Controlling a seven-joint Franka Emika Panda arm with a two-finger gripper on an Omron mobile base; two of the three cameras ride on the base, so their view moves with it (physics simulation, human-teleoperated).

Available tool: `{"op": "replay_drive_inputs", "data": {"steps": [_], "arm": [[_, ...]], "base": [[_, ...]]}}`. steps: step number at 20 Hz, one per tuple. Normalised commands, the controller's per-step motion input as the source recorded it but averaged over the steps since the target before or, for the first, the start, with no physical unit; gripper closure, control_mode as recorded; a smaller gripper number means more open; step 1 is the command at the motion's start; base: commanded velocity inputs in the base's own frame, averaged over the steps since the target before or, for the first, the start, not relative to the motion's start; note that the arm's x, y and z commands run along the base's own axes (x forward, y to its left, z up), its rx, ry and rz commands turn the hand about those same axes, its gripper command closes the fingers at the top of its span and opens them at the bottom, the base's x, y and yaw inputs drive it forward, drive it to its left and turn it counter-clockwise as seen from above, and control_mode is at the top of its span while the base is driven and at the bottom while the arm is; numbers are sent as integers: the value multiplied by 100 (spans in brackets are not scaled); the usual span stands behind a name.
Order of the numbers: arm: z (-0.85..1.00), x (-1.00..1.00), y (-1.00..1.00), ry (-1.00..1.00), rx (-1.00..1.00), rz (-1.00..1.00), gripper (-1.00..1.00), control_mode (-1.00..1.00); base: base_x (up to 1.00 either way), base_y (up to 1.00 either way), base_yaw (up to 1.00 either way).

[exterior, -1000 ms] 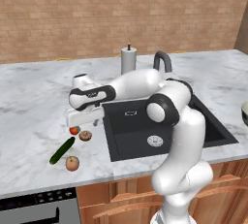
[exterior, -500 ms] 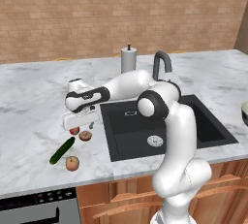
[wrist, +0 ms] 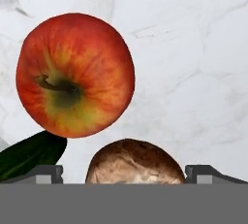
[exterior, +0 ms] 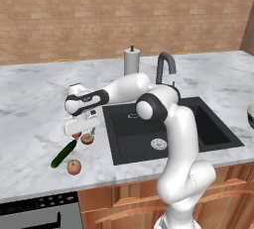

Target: There is a mixed pile of frozen fruits and vegetables on the counter. Locate all the frozen vegetables and place the items in a bowl on the counter. Take all the frozen fruits and defrost them in a running sink.

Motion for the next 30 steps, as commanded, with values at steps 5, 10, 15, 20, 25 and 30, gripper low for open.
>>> {"op": "replay_drive_inputs", "data": {"steps": [5,10,15,20,25,30], "arm": [[-4,-23,-11,0,0,0,-100,-100],[-12,-22,-8,1,0,0,-100,-100],[-27,5,-3,-2,3,0,-100,-100],[-13,2,-1,0,3,0,100,-100],[0,-1,1,0,0,0,100,-100],[14,-11,-15,-5,-3,-2,100,-100]], "base": [[0,0,0],[0,0,0],[0,0,0],[0,0,0],[0,0,0],[0,0,0]]}}
